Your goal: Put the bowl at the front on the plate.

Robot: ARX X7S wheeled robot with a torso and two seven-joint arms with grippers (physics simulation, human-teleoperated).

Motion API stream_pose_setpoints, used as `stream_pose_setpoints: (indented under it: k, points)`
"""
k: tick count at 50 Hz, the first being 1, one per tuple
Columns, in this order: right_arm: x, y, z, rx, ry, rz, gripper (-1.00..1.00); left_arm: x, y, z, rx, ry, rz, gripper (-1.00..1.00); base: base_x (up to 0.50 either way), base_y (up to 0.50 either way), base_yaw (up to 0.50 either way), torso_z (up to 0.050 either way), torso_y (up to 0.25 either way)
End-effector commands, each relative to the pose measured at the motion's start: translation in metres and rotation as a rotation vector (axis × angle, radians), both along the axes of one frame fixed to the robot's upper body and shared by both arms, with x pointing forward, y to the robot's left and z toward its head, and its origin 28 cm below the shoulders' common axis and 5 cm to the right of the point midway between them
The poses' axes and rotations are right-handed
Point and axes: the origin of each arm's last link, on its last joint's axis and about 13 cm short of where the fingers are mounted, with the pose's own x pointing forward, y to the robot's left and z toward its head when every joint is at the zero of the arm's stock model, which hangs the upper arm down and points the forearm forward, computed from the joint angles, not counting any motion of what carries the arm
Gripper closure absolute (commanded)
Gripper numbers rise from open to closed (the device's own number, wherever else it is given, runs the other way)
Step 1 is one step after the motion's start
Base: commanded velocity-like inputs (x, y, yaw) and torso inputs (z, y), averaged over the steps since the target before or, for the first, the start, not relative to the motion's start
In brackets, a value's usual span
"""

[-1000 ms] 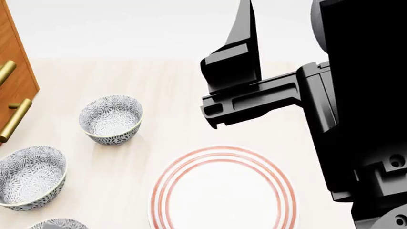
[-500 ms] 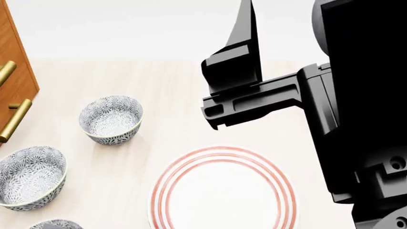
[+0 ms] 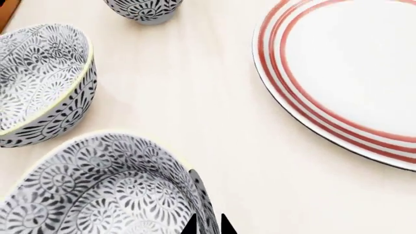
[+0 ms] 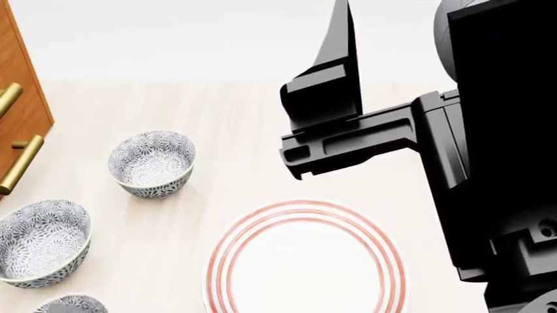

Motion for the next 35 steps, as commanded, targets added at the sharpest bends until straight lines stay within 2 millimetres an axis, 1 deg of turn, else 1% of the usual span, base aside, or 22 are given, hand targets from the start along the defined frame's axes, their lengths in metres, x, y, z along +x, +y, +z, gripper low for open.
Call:
stream_pose_setpoints:
  k: [1, 13, 22, 24, 35]
  points:
    - [0.0, -0.001, 0.0, 0.004, -0.001, -0.001, -1.0, -0.001, -0.002, 0.006, -0.022, -0.05, -0.008, 1.0, 0.0, 0.0, 0.0, 0.0, 0.0]
    - [0.0, -0.001, 0.002, 0.0, -0.006, -0.003, -1.0, -0.003, -0.003, 0.017, -0.013, -0.108, -0.019, 1.0, 0.0, 0.0, 0.0, 0.0, 0.0]
    - [0.0, -0.001, 0.002, -0.001, -0.006, -0.003, -1.0, -0.003, -0.002, 0.018, -0.003, -0.127, -0.015, 1.0, 0.0, 0.0, 0.0, 0.0, 0.0]
    - [0.0, -0.001, 0.002, 0.001, -0.007, -0.003, -1.0, -0.003, -0.002, 0.023, -0.003, -0.152, -0.018, 1.0, 0.0, 0.0, 0.0, 0.0, 0.0]
    - [-0.001, -0.001, 0.002, 0.0, -0.01, -0.003, -1.0, -0.002, -0.001, 0.034, -0.006, -0.201, -0.023, 1.0, 0.0, 0.0, 0.0, 0.0, 0.0]
